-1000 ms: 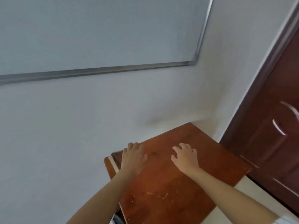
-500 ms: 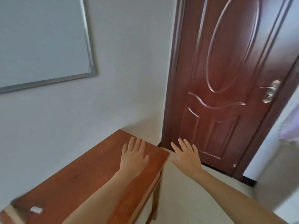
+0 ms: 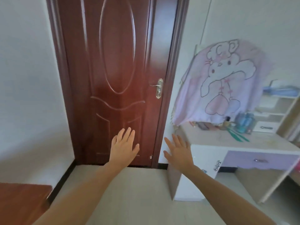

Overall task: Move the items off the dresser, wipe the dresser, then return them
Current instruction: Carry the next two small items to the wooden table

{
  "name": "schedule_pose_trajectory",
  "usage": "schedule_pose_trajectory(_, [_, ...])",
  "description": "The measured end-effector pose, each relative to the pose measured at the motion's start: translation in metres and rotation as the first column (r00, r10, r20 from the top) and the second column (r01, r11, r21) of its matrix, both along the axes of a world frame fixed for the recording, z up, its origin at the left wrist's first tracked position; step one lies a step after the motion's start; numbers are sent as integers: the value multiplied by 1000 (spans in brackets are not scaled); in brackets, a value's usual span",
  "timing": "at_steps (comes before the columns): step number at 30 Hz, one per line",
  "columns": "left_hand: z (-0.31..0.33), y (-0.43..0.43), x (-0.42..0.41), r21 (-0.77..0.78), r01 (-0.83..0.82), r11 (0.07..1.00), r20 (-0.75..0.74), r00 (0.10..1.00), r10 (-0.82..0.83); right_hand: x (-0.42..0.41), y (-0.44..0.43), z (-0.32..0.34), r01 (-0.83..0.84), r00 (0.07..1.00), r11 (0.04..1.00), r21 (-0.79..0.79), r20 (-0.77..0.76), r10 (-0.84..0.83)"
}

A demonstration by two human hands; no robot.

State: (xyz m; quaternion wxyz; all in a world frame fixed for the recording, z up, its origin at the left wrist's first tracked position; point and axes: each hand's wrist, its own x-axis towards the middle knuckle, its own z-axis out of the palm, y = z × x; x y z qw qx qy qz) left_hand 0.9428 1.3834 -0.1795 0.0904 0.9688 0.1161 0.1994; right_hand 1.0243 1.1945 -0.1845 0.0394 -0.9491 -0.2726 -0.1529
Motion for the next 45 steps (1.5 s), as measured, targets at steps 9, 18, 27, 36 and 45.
schedule_pose_trajectory(9, [-3,-25,134,16,130,991,8,992,-130,94,-66,0,248,964,968,-48,-83,-251])
schedule_pose_trajectory(18, [-15,-19,281,-42,274,961,6,962,-274,200,-84,8,413,900,902,-123,-94,-425])
schedule_pose_trajectory(27, [-84,-70,389,-8,408,913,-125,905,-406,261,-135,-37,538,809,832,-137,-194,-555])
schedule_pose_trajectory(36, [-90,-165,500,10,396,918,-236,893,-383,380,-223,-59,532,838,847,0,-142,-527])
schedule_pose_trajectory(45, [-136,-227,566,-98,265,959,-377,882,-282,498,-265,-106,334,933,942,10,-146,-330])
